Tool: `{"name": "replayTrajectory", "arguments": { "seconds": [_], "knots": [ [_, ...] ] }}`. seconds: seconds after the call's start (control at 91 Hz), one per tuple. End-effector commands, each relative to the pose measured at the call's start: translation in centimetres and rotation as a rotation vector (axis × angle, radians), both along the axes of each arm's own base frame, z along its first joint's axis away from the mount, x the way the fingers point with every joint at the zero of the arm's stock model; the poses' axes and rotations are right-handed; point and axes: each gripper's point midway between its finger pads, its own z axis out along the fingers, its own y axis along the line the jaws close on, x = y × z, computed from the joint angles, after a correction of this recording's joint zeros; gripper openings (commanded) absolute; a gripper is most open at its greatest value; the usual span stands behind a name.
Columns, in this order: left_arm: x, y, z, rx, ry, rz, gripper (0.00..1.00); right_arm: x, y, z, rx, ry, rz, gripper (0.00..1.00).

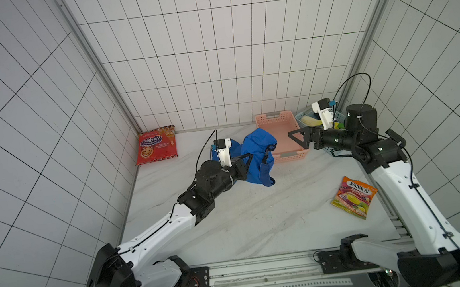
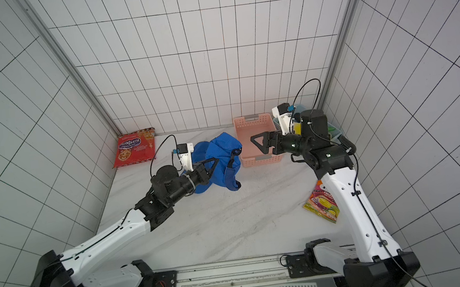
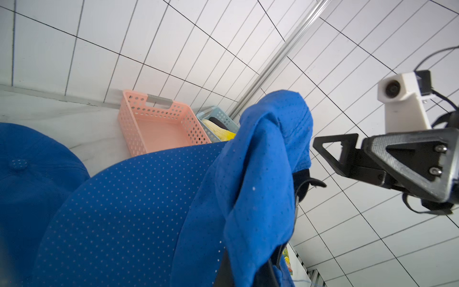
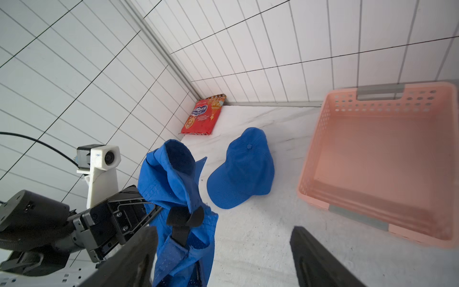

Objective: Turn the baseball cap inside out
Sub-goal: Turn over the baseball cap.

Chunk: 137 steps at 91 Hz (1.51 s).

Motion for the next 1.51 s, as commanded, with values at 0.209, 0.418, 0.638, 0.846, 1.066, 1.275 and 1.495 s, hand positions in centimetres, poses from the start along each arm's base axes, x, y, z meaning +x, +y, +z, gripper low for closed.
{"name": "replayTrajectory", "arguments": {
  "seconds": [0.209,0.418,0.638,0.846,1.066,1.275,1.495],
  "knots": [
    [1.5,0.3,-0.5,-0.067,0.034,0.084,0.00,-0.9,1.6,-4.5,0.006,0.183,-0.345,0.90],
    [2.1,0.1,-0.6,-0.095,0.056,0.107,0.00,-1.8,5.1,-6.8,-0.151,0.200,-0.280,0.90],
    [2.2,-0.4,-0.8,-0.087,0.069,0.106,0.00,-1.5,8.5,-8.4,-0.272,0.193,-0.212,0.93],
    [1.9,-0.5,-0.3,-0.088,0.073,0.117,0.00,-0.2,8.9,-10.9,-0.431,0.147,-0.266,0.97],
    [1.9,0.8,-0.3,-0.057,0.083,0.187,0.00,-0.1,7.0,-10.0,-0.535,0.029,-0.346,0.92],
    [2.1,1.5,-0.4,-0.053,0.107,0.228,0.00,-0.3,7.1,-9.7,-0.571,-0.012,-0.325,0.75],
    [1.8,1.3,0.9,-0.050,0.092,0.206,0.00,-1.3,10.1,-10.5,-0.445,0.056,-0.205,0.49]
  ]
}}
